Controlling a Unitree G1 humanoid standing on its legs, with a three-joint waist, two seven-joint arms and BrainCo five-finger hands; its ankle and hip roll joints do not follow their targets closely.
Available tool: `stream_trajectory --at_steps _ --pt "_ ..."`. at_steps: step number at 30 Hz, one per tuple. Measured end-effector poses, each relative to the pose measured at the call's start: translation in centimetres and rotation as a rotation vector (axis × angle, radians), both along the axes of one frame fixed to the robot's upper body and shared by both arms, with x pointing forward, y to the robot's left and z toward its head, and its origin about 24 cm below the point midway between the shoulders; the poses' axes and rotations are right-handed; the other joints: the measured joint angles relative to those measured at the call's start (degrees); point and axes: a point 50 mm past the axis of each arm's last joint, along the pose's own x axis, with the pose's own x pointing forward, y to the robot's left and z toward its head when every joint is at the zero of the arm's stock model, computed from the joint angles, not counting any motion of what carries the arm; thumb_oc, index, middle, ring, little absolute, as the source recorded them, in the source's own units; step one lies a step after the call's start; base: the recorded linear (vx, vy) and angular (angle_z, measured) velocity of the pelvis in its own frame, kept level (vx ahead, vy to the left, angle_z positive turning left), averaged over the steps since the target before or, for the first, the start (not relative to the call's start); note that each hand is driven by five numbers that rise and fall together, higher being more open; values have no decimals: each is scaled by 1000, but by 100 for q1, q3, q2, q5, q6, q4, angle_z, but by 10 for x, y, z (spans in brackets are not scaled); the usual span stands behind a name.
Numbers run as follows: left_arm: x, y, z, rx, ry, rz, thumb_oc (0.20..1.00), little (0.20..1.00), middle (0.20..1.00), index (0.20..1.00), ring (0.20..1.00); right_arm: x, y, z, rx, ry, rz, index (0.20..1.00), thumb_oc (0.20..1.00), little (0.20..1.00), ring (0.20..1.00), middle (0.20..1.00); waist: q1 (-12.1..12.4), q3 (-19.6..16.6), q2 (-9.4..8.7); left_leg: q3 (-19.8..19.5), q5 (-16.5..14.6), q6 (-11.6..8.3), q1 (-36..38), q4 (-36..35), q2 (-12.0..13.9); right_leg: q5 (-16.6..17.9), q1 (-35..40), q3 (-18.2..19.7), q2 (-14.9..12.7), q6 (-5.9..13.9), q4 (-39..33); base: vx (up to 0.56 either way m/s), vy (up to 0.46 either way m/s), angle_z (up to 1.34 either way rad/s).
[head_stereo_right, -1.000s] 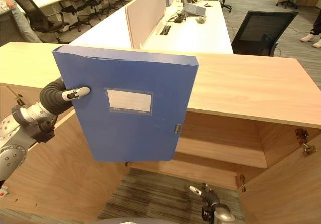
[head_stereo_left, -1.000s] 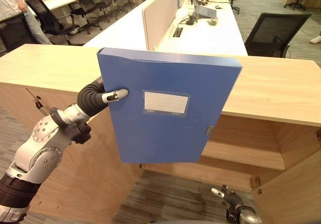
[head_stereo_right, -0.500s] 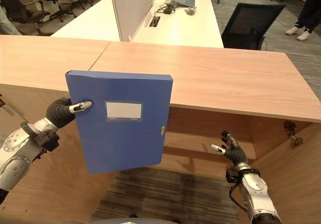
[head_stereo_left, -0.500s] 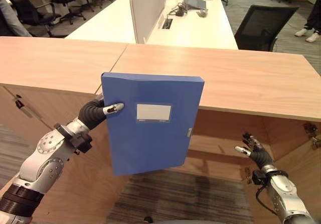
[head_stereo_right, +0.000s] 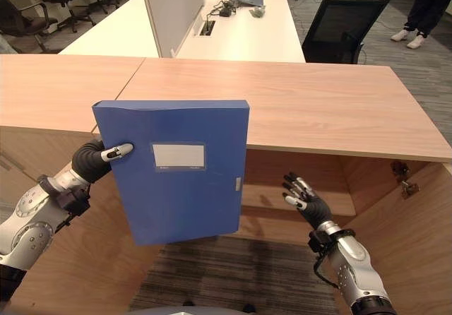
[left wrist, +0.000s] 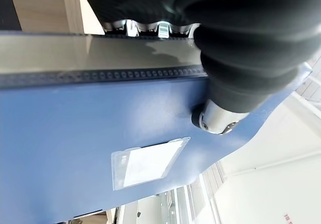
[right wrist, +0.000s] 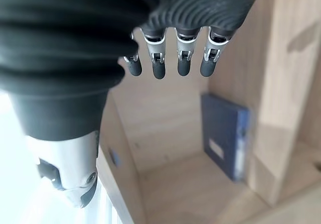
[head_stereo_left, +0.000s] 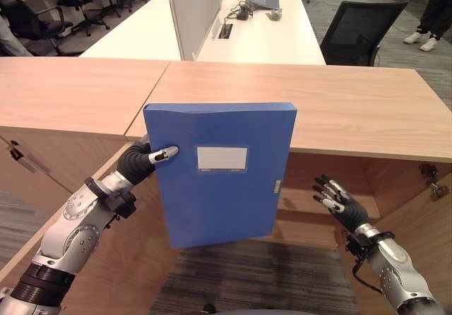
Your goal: Put the empty folder in the office cabinet
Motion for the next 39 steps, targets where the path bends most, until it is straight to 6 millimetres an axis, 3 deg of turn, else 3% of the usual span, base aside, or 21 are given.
stream_trajectory --at_steps 9,15,20,30,39 --pt "0 -3 0 -13 -7 -15 200 200 200 200 200 13 32 12 49 -52 164 1000 1000 1000 1000 1000 51 -19 -24 -5 0 0 -1 1 0 5 2 -3 -1 3 3 0 0 0" --pt "7 -19 3 -47 -40 -56 200 200 200 200 200 18 54 19 64 -81 265 1000 1000 1000 1000 1000 108 -54 -41 -11 1 1 -2 2 -1 5 3 -10 -1 3 7 0 0 0" --pt "10 -21 9 -51 -63 -59 200 200 200 200 200 22 59 26 63 -110 287 1000 1000 1000 1000 1000 112 -100 -34 -13 1 1 -2 1 -1 5 5 -11 -2 3 8 0 0 0" --pt "10 -33 -1 -66 -30 -78 200 200 200 200 200 24 85 32 73 -137 385 1000 1000 1000 1000 1000 111 -113 -26 -12 1 1 -3 2 -2 5 3 -9 -1 3 8 0 0 0" --pt "15 -38 -2 -62 -16 -78 200 200 200 200 200 23 89 30 60 -123 400 1000 1000 1000 1000 1000 118 -114 -24 -13 1 1 -8 2 -2 5 -1 -9 -1 3 7 0 0 0"
